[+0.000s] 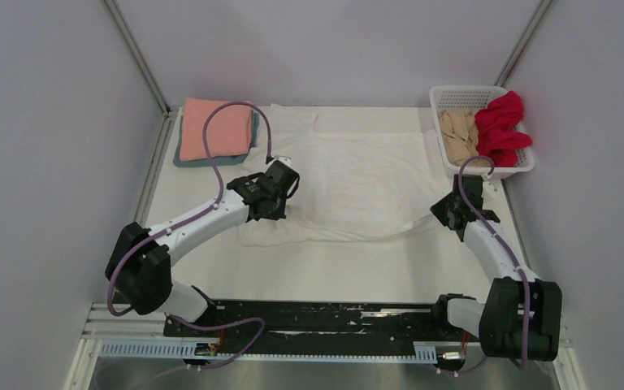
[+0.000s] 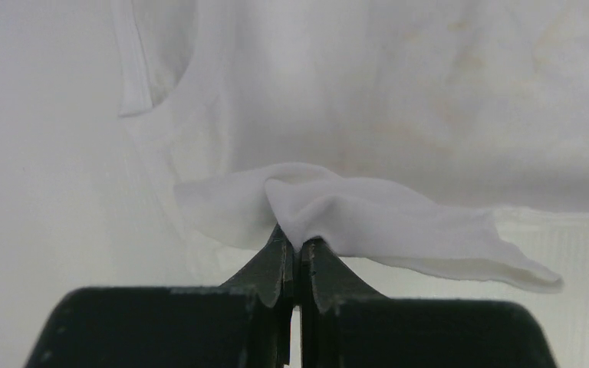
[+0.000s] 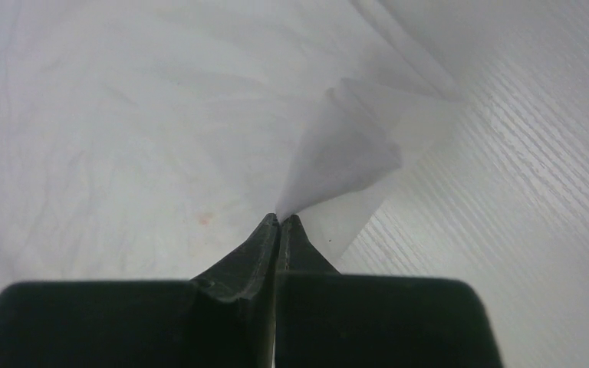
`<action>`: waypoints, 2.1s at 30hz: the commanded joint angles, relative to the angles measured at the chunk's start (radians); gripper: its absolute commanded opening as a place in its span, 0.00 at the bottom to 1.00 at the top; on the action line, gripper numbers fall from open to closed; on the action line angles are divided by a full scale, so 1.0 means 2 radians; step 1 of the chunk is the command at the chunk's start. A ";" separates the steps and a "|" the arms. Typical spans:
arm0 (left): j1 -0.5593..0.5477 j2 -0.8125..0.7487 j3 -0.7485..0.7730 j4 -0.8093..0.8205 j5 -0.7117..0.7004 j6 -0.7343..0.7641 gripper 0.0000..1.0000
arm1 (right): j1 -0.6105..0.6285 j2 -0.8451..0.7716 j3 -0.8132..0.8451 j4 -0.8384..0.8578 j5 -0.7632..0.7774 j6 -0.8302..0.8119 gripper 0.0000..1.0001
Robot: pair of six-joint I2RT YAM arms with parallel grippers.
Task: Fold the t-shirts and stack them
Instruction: Fold the flattened tshirt in 1/3 of the way
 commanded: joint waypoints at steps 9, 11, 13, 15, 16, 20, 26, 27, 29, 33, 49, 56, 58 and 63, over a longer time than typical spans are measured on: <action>0.085 0.134 0.121 0.056 0.020 0.105 0.00 | 0.010 0.105 0.110 0.048 0.008 -0.024 0.00; 0.091 0.151 0.138 0.057 0.014 0.116 0.00 | 0.014 0.120 0.124 0.049 0.023 -0.029 0.00; 0.098 0.169 0.154 0.053 0.016 0.124 0.00 | 0.016 0.134 0.137 0.049 0.033 -0.036 0.00; 0.105 0.190 0.168 0.049 0.020 0.130 0.00 | 0.017 0.146 0.146 0.051 0.042 -0.040 0.00; 0.107 0.195 0.176 0.046 0.021 0.133 0.00 | 0.018 0.151 0.149 0.051 0.046 -0.042 0.00; 0.113 0.215 0.194 0.044 0.016 0.147 0.00 | 0.018 0.162 0.156 0.059 0.062 -0.047 0.00; 0.124 0.241 0.226 0.039 0.011 0.167 0.00 | 0.021 0.184 0.160 0.081 0.058 -0.054 0.00; 0.127 0.248 0.229 0.038 0.010 0.169 0.02 | 0.021 0.189 0.164 0.081 0.060 -0.053 0.00; 0.130 0.260 0.241 0.036 0.008 0.177 0.11 | 0.022 0.200 0.168 0.087 0.068 -0.051 0.00; 0.140 0.296 0.276 0.030 -0.005 0.193 0.29 | 0.022 0.218 0.186 0.093 0.082 -0.051 0.02; 0.178 0.247 0.346 -0.017 0.017 0.100 1.00 | 0.054 0.105 0.161 0.067 0.060 -0.095 1.00; 0.177 0.147 0.184 0.073 0.180 0.057 1.00 | 0.121 0.116 0.128 0.073 -0.047 -0.145 1.00; 0.177 0.130 0.135 0.104 0.192 0.050 1.00 | 0.126 0.139 0.127 0.083 -0.088 -0.153 1.00; 0.178 0.172 0.125 0.130 0.209 0.048 1.00 | 0.136 0.203 0.145 0.106 -0.095 -0.157 1.00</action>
